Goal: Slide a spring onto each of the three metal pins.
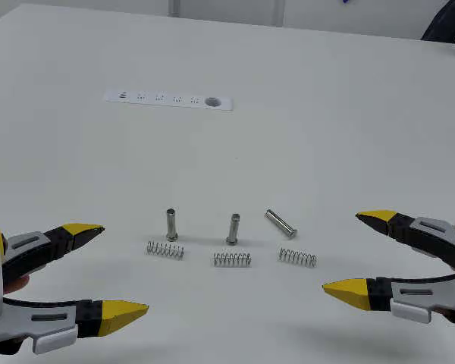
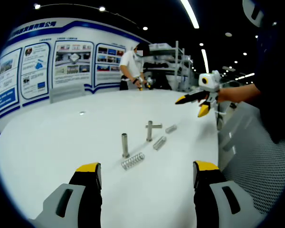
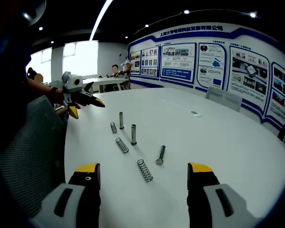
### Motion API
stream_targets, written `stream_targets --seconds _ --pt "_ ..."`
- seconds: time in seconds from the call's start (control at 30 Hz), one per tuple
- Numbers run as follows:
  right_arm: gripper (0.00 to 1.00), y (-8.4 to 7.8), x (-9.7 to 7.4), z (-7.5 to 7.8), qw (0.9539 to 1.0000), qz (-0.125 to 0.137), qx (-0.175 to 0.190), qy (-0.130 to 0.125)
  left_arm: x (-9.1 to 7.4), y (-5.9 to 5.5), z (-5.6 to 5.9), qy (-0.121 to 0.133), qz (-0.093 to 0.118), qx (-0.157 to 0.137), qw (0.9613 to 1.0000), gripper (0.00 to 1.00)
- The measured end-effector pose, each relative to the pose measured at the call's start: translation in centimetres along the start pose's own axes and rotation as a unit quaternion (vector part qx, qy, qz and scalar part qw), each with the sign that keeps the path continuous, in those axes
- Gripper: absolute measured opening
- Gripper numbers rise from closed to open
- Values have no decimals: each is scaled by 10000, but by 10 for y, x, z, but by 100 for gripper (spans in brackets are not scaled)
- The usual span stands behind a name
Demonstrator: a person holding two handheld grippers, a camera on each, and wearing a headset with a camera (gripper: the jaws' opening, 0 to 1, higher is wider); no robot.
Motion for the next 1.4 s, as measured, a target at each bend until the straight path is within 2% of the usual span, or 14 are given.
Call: stream_targets --seconds 0.4,0.9,1.4 --pt "74 5 0 3 10000 52 59 -58 -1 1 0 45 -12 -8 10000 81" --pt "71 14 7 9 10000 -8 26 -21 -5 1 2 151 -31 -56 9999 81" --pt "67 28 24 16 9999 -86 -52 -8 -7 1 2 209 -41 -57 9998 80"
Point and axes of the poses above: the centre of the closed fingertips' face, and the gripper's own axes: x roughly forward along the fingers, z roughly to its right, y roughly out of its top, the point moved 3 cm from there along -x, roughly backward along the fingers, and after that the axes turned 12 degrees about x, right-handed, at the moved point
